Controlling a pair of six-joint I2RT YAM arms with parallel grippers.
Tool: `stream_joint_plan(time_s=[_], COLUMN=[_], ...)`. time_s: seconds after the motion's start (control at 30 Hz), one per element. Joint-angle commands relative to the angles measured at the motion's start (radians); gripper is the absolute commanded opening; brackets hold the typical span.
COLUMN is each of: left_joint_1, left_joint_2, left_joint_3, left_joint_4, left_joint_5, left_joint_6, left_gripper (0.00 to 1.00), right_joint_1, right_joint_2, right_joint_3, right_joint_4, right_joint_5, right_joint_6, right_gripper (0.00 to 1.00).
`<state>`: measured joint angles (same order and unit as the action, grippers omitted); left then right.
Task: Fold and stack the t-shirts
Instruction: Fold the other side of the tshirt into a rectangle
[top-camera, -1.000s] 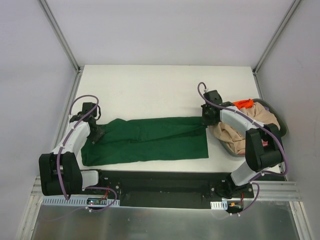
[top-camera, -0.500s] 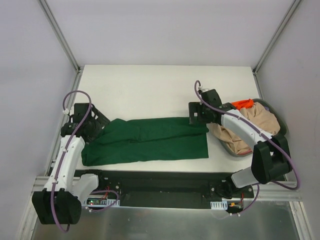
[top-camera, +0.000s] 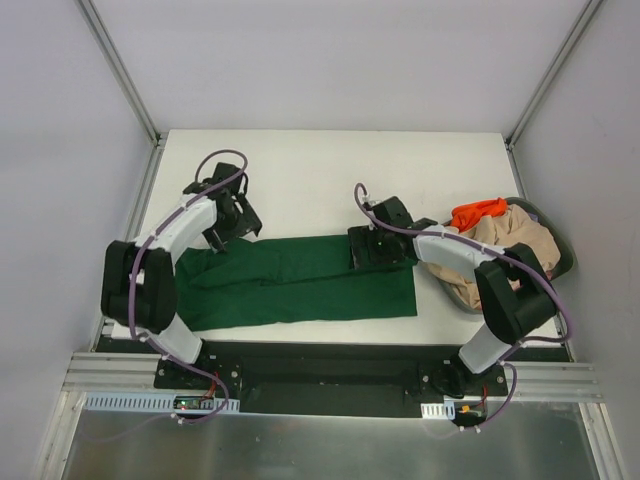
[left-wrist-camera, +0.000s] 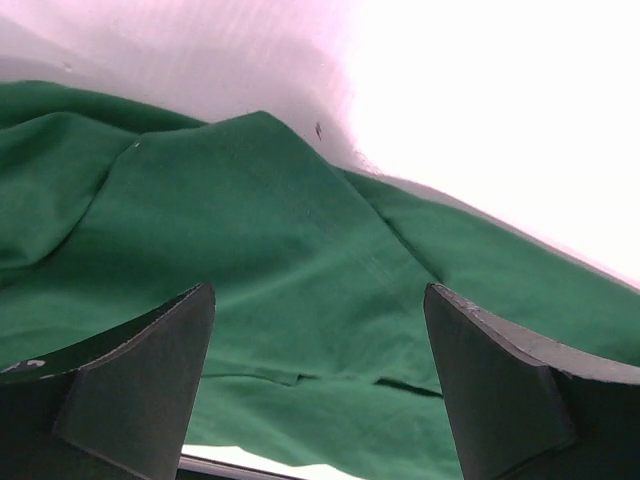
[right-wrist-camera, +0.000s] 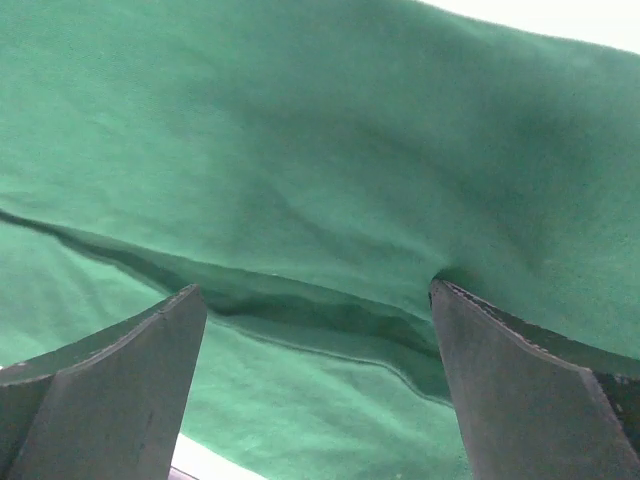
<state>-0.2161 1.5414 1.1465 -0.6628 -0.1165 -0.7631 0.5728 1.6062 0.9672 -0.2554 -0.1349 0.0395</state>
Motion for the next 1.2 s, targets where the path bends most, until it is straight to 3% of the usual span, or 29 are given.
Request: stream_joint_plan(time_s=[0.0, 0.33, 0.53, 0.77, 1.17], left_joint_1=[-0.003, -0.005, -0.005, -0.008, -0.058], left_joint_2=[0.109, 0.275, 0.300, 0.172, -0.062], left_joint_3=[0.064, 0.140, 0.168, 0.073, -0.128], left_joint_4=[-0.050, -0.084, -0.126, -0.136, -0.181], left_joint_5=[-0.041, -0.130, -0.137, -0.127, -0.114], left_joint_6=[0.021, -0.019, -0.024, -0.036, -0.097], left_gripper=[0.81, 0.72, 0.48, 0.12, 0.13], right_joint_1=[-0.004, -0.024, -0.036, -0.034, -0.036], right_joint_2=[0.035, 0.054, 0.047, 0.037, 0.031], right_joint_3=[-0.022, -0.073, -0.081, -0.079, -0.090], right_joint_4=[0.025, 0.030, 0.028, 0.024, 0.024], right_joint_5=[0.049, 0.106, 0.110, 0.119, 0.124], right_joint_6=[0.022, 0.040, 0.049, 0.051, 0.051], right_gripper=[0.96, 0.96, 0.96, 0.96, 0.96])
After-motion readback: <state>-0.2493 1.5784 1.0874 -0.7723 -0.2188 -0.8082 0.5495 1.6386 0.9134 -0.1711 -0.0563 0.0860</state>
